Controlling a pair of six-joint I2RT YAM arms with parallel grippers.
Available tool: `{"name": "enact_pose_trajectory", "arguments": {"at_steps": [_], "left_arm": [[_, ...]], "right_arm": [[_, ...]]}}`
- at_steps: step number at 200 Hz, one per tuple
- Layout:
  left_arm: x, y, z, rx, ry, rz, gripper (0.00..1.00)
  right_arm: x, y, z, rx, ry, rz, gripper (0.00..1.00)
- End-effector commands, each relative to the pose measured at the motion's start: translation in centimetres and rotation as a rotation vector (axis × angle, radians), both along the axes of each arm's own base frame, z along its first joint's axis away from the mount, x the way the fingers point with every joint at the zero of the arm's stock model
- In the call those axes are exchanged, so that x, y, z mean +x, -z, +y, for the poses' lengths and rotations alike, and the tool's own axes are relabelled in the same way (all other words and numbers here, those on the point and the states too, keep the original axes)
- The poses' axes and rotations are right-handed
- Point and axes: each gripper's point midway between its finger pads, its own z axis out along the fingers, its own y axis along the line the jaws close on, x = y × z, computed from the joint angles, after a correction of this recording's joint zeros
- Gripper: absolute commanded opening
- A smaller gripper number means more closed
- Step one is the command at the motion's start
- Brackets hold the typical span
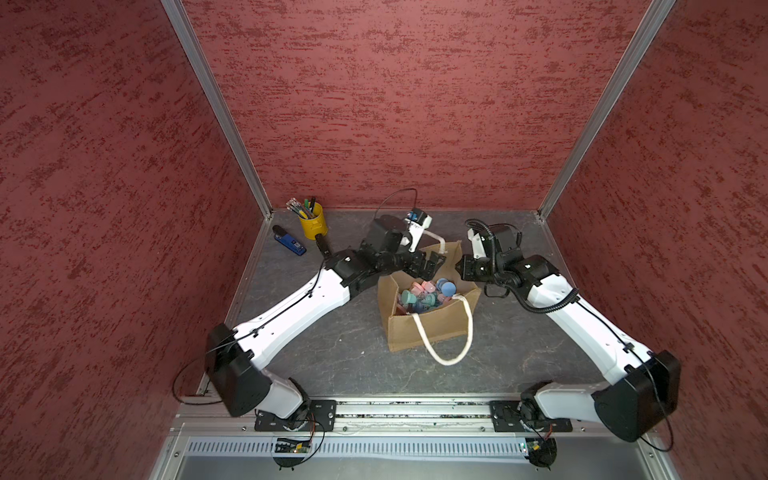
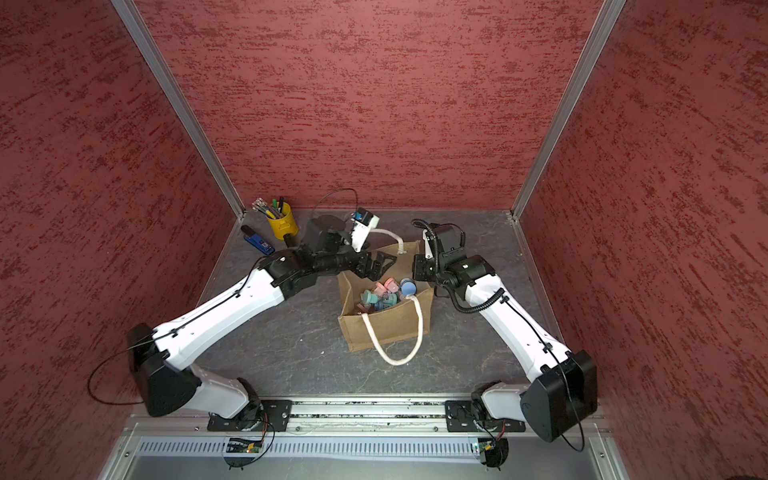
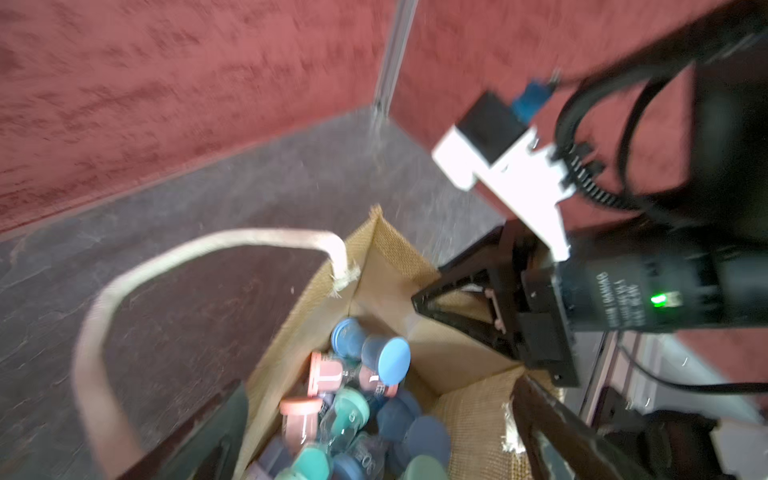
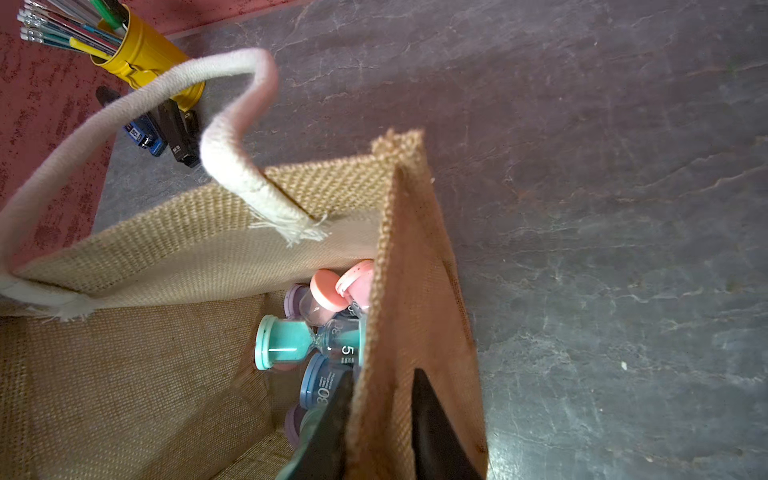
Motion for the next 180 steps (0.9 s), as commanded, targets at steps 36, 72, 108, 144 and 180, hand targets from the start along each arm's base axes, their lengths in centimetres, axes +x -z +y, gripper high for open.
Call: {"name": "enact_pose_trajectory", "arguments": {"at_steps": [36,72,108,144,180], "left_arm": [[3.4,3.4,-1.2,0.309,0.077,-0.009,1.0],[5.2,3.5,-2.2,0.337,0.123,-0.021,1.0],[5.6,2.8,-3.4,0.318,0.189,-0.086,1.0],[6.1,3.0,-4.8,0.291,0.265,-0.081,1.0],[7.3,4.7,-5.2,0.304,0.286,0.002,0.96]], "right_arm": [[-0.8,0.2,-1.5,0.008,0.01,-0.018,0.12],[-0.9,0.5,-1.4,0.108,-0.013,-0.018,0.19],[-0.9,0.9,-1.0,0.188,-0.05,-0.019,0.2],[-0.5,1.1,-1.1,0.26,-0.061,-0.007,0.19],[-0.3,0.8,-1.2,0.293,-0.072,-0.009,0.19]]}}
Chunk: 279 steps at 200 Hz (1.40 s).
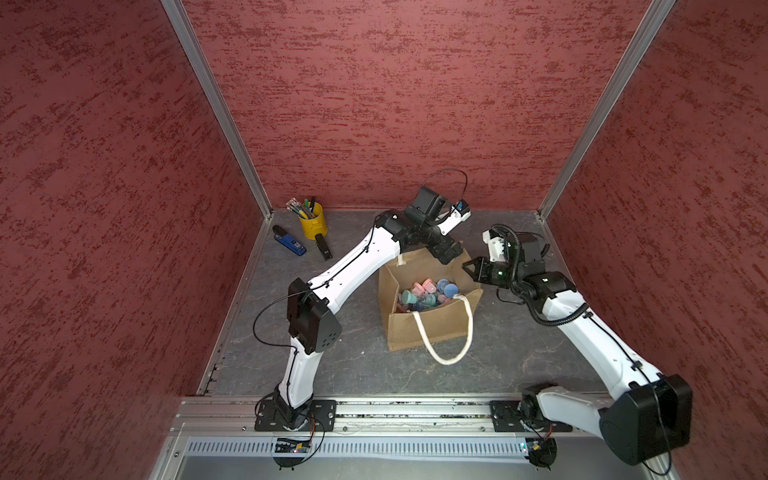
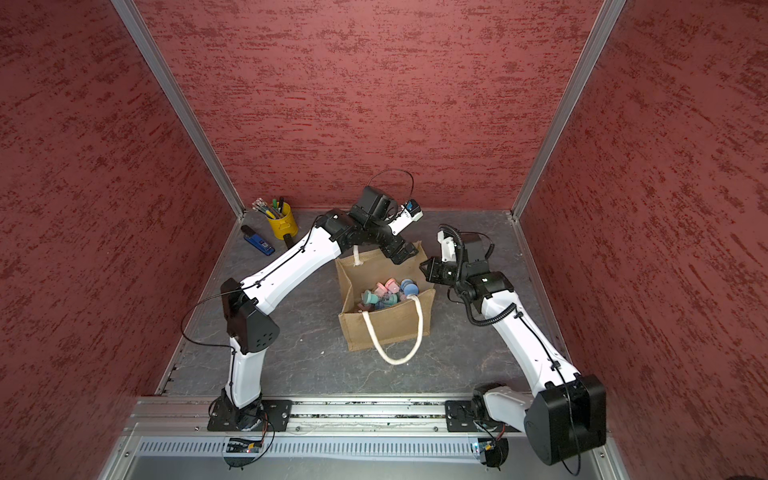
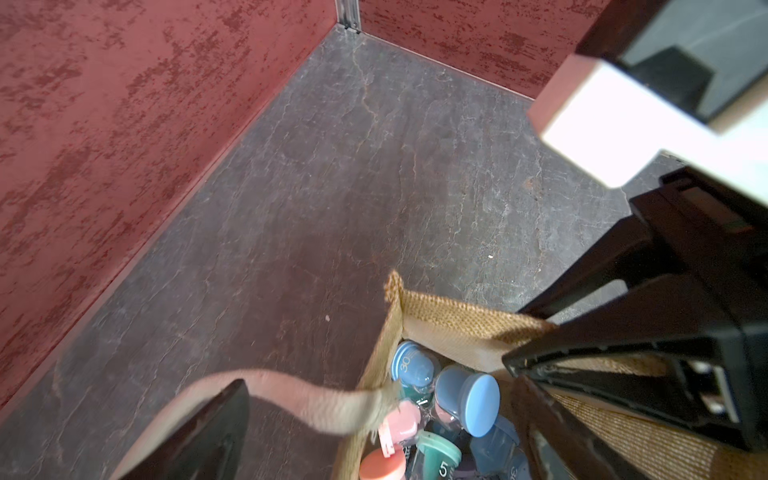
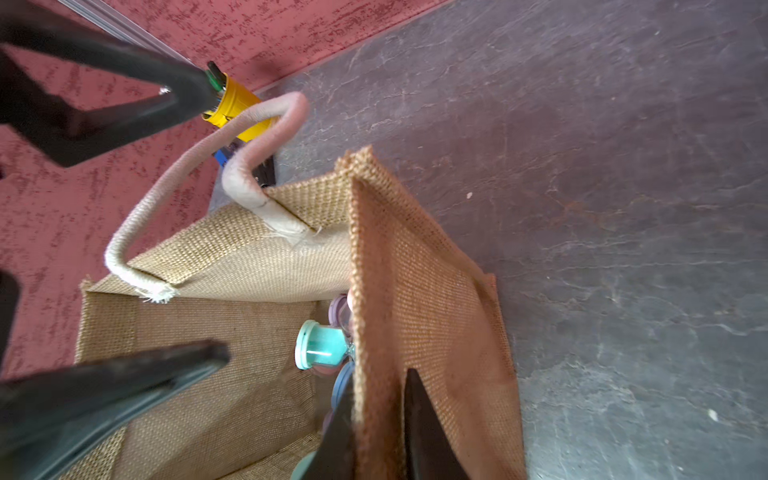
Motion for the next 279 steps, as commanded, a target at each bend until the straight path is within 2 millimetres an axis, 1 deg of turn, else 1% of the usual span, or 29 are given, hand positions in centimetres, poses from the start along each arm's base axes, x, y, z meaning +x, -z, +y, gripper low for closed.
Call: {"name": "enact_pose_trajectory", "arguments": {"at_steps": [1,21,36,53,64,68,76,80,89,94,110,119,134,144,149,156,159,160,166,189,204,217,227,239,249,257,270,279], "left_arm": [[0.3,2.1,0.4,0.039,0.029,0.08,0.95],[0.8,3.1,0.6,0.058,0.021,0.106,0.92],[0.5,3.6,0.5,0.056,0.037,0.134,0.88],[0.1,4.0,0.4,0.058,0.055,0.158,0.82],[0.2,4.3,0.4,0.061,0.052,0.16,0.79],[0.2,4.4,0.3,0.061,0.052,0.161,0.76],[0.4,4.5,0.3,0.064,0.045,0.159,0.66],[0.5,4.6,0.3,0.063,0.04,0.157,0.58],[0.7,4.5,0.2,0.059,0.03,0.155,0.39],[0.7,4.3,0.1,0.054,0.027,0.152,0.3],[1.0,3.7,0.1,0.041,-0.002,0.136,0.09],[1.5,3.3,0.3,0.041,-0.035,0.118,0.0],[2.2,2.4,0.7,0.035,-0.087,0.088,0.0],[2.9,1.4,1.2,0.023,-0.146,0.055,0.0],[3.5,0.7,1.6,0.016,-0.181,0.033,0.0],[4.2,-0.2,2.2,0.009,-0.235,0.0,0.0],[4.5,-0.7,2.4,0.005,-0.258,-0.016,0.0],[4.6,-0.8,2.5,0.003,-0.266,-0.02,0.0],[5.2,-1.9,3.2,-0.009,-0.318,-0.054,0.0],[6.8,-6.4,6.3,-0.091,-0.515,-0.138,0.0],[7.2,-8.9,8.3,-0.156,-0.606,-0.162,0.0],[7.2,-10.5,9.6,-0.199,-0.66,-0.186,0.0],[7.1,-11.6,10.3,-0.223,-0.688,-0.203,0.0],[6.8,-12.4,10.7,-0.25,-0.698,-0.218,0.0],[6.5,-13.1,10.8,-0.275,-0.695,-0.234,0.0],[6.2,-13.4,10.9,-0.287,-0.696,-0.253,0.0],[5.6,-14.3,10.7,-0.314,-0.684,-0.289,0.0],[5.4,-14.5,10.8,-0.322,-0.69,-0.311,0.0]], "right_arm": [[-0.4,1.0,0.2,0.026,-0.029,0.035,0.19],[-0.4,1.1,0.2,0.027,-0.033,0.039,0.19],[-0.4,1.2,0.0,0.025,-0.033,0.04,0.19],[-0.3,1.2,-0.3,0.024,-0.027,0.04,0.19],[-0.3,1.1,-0.3,0.028,-0.028,0.038,0.19],[-0.3,1.1,-0.2,0.029,-0.03,0.037,0.19],[-0.2,1.0,-0.2,0.036,-0.031,0.034,0.19],[-0.2,1.0,-0.2,0.037,-0.031,0.033,0.19],[-0.1,0.9,-0.2,0.041,-0.029,0.03,0.19],[-0.1,0.8,-0.1,0.044,-0.029,0.029,0.19],[-0.1,0.8,-0.1,0.053,-0.023,0.03,0.2],[-0.2,0.6,-0.1,0.059,-0.02,0.029,0.22],[-0.2,0.1,-0.2,0.069,-0.005,0.023,0.28],[-0.3,-0.5,-0.5,0.084,0.017,0.022,0.33],[-0.3,-1.0,-0.4,0.104,0.021,0.022,0.36],[-0.5,-2.0,-0.2,0.143,0.013,0.013,0.42],[-0.6,-2.5,-0.2,0.156,0.011,0.006,0.46],[-0.6,-2.7,-0.2,0.165,0.011,0.004,0.49],[-0.7,-3.5,-0.2,0.18,0.015,-0.007,0.54],[-0.9,-6.7,-1.6,0.175,0.093,-0.059,0.63],[-1.2,-8.8,-2.1,0.195,0.131,-0.093,0.65],[-1.6,-10.8,-2.1,0.244,0.144,-0.125,0.65],[-2.1,-12.5,-1.5,0.308,0.122,-0.157,0.64],[-2.6,-13.9,-0.7,0.381,0.087,-0.179,0.62],[-2.8,-14.2,0.2,0.416,0.064,-0.186,0.61],[-2.8,-13.7,1.0,0.407,0.055,-0.189,0.6],[-2.3,-11.6,2.4,0.319,0.062,-0.164,0.58],[-1.9,-10.0,3.5,0.252,0.05,-0.15,0.58]]}}
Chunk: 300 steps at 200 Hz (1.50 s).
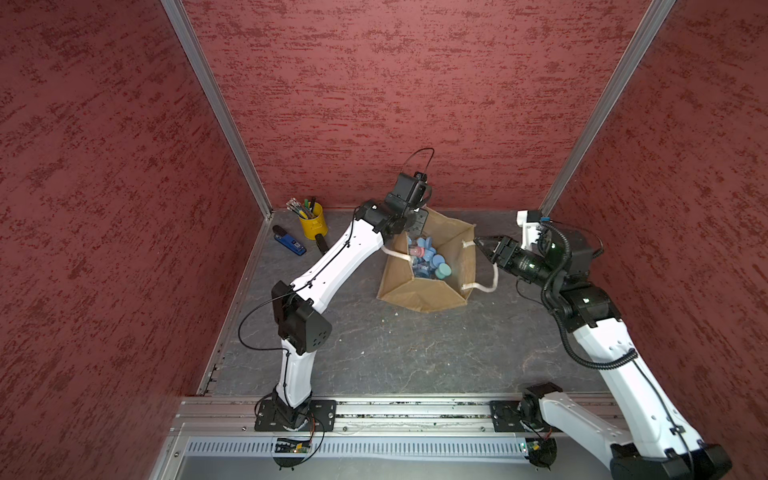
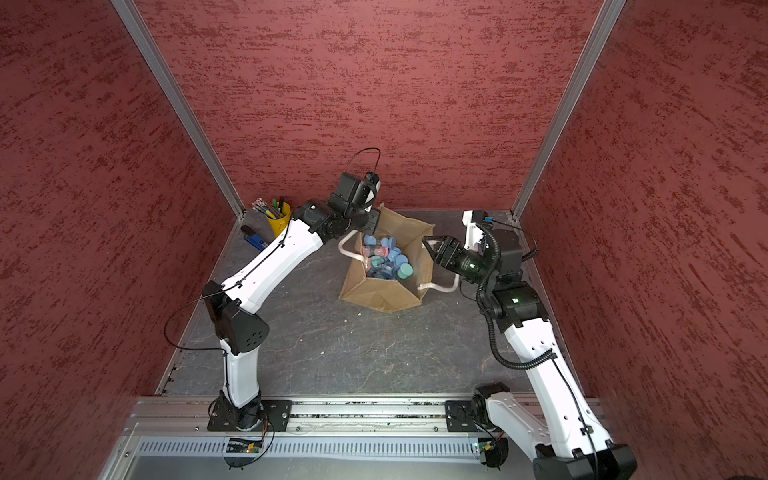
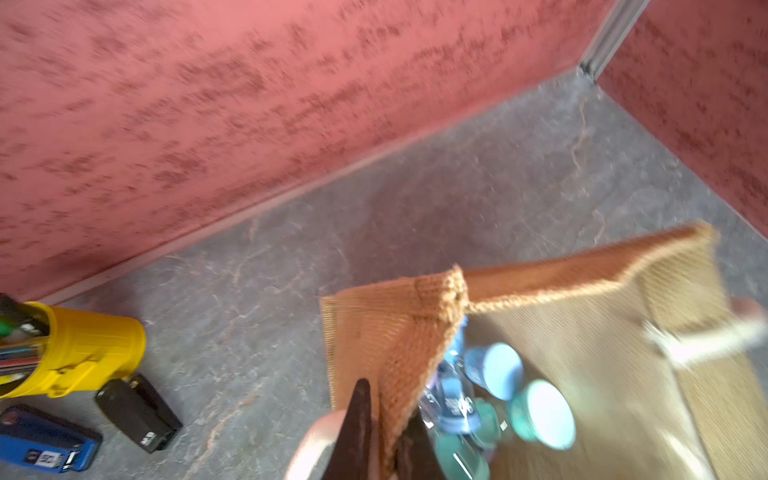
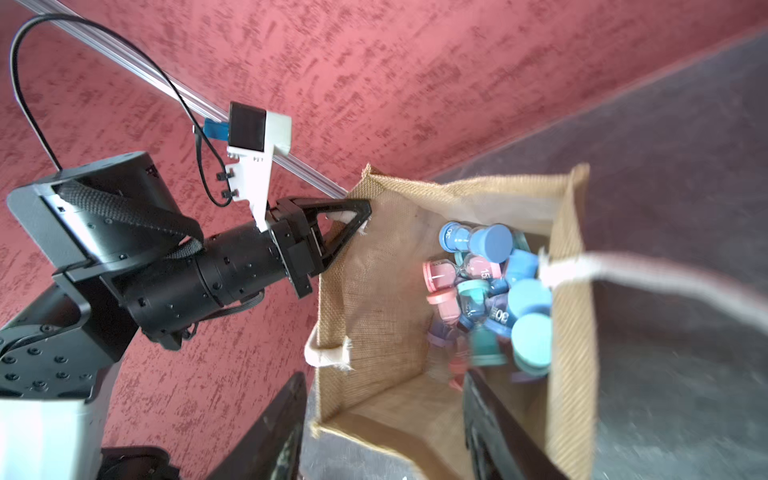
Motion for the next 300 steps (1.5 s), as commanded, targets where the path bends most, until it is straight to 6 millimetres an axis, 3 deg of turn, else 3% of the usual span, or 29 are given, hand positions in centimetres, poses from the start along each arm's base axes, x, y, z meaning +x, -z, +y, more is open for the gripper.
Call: {"name": "enact_pose_trajectory", "arguments": {"at_steps": [1,27,55,86,109,143,167,190,221,256,274,300], "left_arm": [[0.1,-9.7,-0.2,-0.201,-0.046,-0.291,0.0],[-0.7,-10.2,-0.3,-0.212,-0.05,-0.338,0.0],[-1.5,-10.1,0.0,-0.232,-0.077,-0.375,0.0],[-2.8,-9.9,0.2,-0.303,-0.098,-0.407,0.0],[-4.0,-10.6,0.1,-0.373,-0.077,-0.455,0.0],[-6.5,-12.9,0.1,-0.483,0.009,-0.567,0.0],[-10.9,-14.6,-0.7,-0.605,0.233,-0.726,0.0],[-14.3,-15.7,-0.4,-0.641,0.344,-0.847,0.0],[-16.3,-14.2,0.1,-0.6,0.411,-0.802,0.0],[-17.5,-12.2,0.8,-0.495,0.444,-0.905,0.0],[-17.9,-11.2,0.8,-0.45,0.474,-0.91,0.0],[-19.7,-9.2,0.6,-0.381,0.576,-0.953,0.0]], "right_arm": [[1.1,3.4,2.5,-0.088,0.006,0.054,0.58],[2.9,7.7,3.6,-0.219,0.035,0.119,0.56],[4.3,10.1,4.4,-0.277,0.073,0.11,0.56],[4.1,14.6,7.9,-0.299,0.016,0.137,0.57],[4.1,18.3,8.8,-0.321,0.045,0.183,0.61],[4.4,21.5,7.6,-0.328,0.153,0.219,0.71],[4.6,21.5,6.8,-0.302,0.202,0.184,0.77],[4.2,20.1,6.4,-0.262,0.209,0.075,0.82],[2.9,18.9,7.4,-0.28,0.122,-0.064,0.9],[2.5,21.1,6.4,-0.384,0.165,-0.068,0.93],[2.4,21.7,6.9,-0.376,0.138,-0.085,0.92],[1.9,20.0,9.0,-0.279,0.049,-0.157,0.88]]}}
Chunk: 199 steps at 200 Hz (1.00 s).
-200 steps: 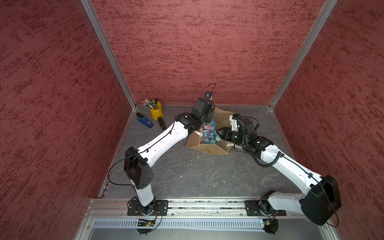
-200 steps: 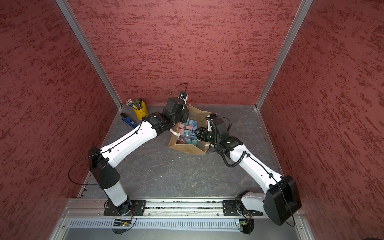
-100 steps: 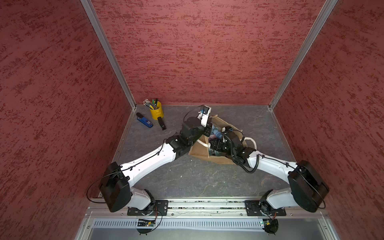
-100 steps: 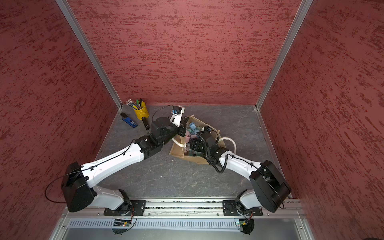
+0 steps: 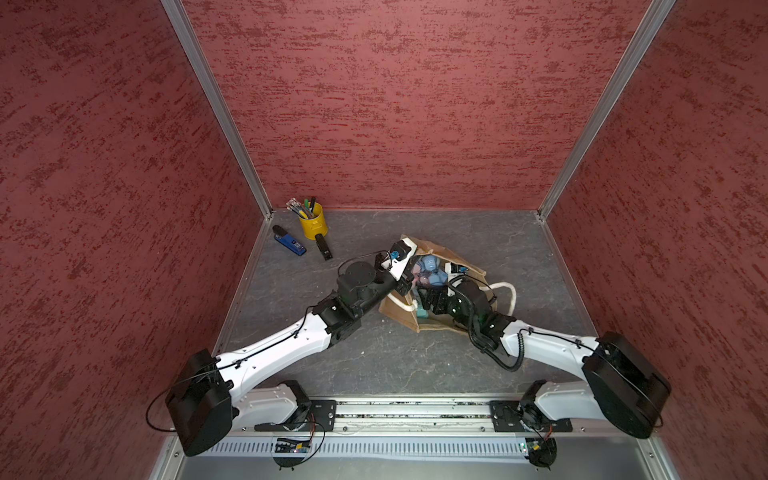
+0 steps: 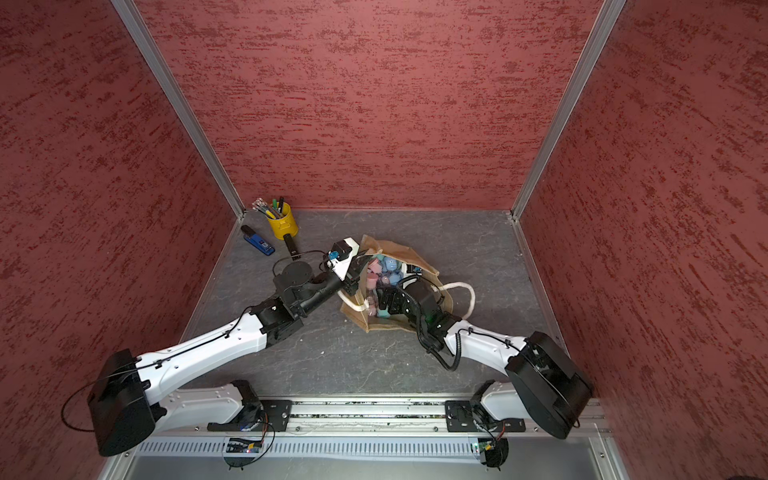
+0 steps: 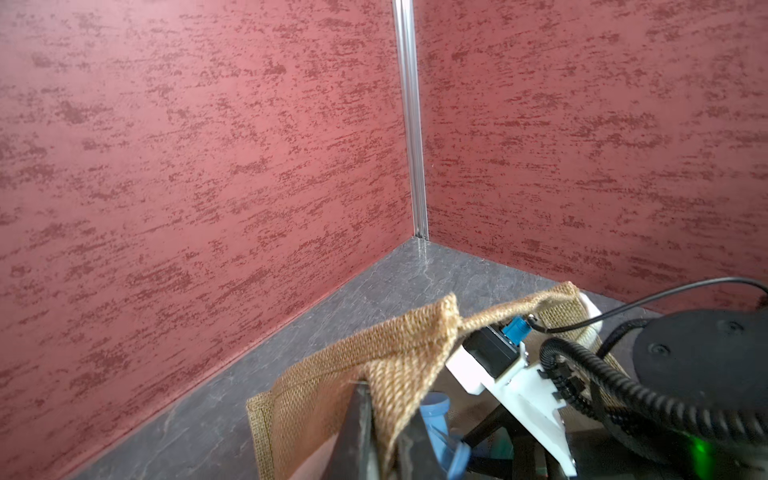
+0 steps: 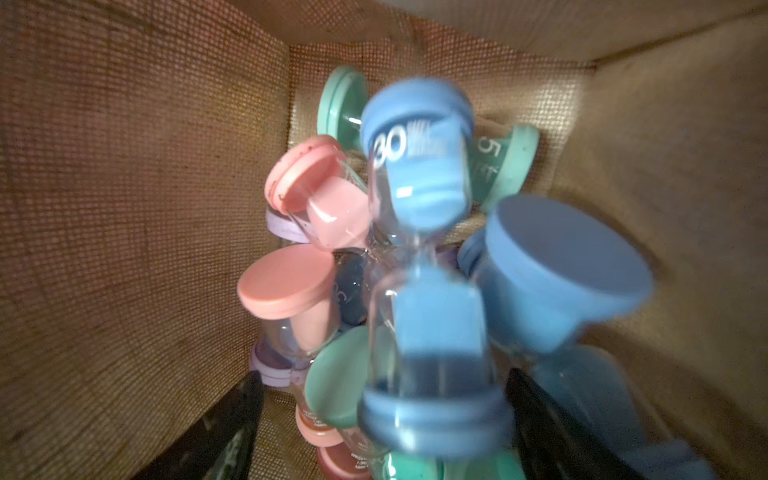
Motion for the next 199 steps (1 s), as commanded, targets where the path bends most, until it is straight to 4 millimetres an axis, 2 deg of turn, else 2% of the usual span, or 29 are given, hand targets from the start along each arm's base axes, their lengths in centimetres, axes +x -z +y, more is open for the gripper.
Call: {"name": "enact_pose_trajectory", "arguments": {"at_steps": [1,23,41,85,110,126,158,183,199], "left_arm": [[-4.1,-8.5,1.3,-0.14,0.093,-0.33,0.0],[-4.2,-6.6,1.8,-0.082,0.072,-0.321,0.0],[-4.4,-5.2,2.0,-0.042,0.063,-0.326,0.0],[-5.0,-3.8,2.1,-0.003,0.015,-0.397,0.0],[-5.1,-3.2,1.7,-0.002,-0.003,-0.406,0.0],[-5.1,-3.2,1.6,-0.01,-0.016,-0.415,0.0],[-5.3,-3.2,1.2,-0.028,-0.027,-0.419,0.0],[-5.7,-3.4,0.9,-0.041,-0.026,-0.427,0.0],[-5.9,-3.5,0.8,-0.043,-0.021,-0.427,0.0]], "right_arm": [[0.5,-2.2,0.9,0.07,-0.036,-0.101,0.88],[-0.4,-4.4,2.3,0.152,-0.13,-0.164,0.86],[-0.9,-5.0,3.1,0.154,-0.187,-0.189,0.83],[-0.2,-3.9,2.9,0.079,-0.162,-0.16,0.76],[0.9,-2.4,1.8,-0.003,-0.072,-0.086,0.72],[0.8,-1.9,1.3,-0.009,-0.046,-0.073,0.72],[0.3,-1.2,2.5,-0.028,-0.08,-0.11,0.73],[-0.1,-2.7,3.6,-0.049,-0.043,-0.231,0.74],[1.7,-0.7,3.6,-0.115,0.039,-0.158,0.74]]}}
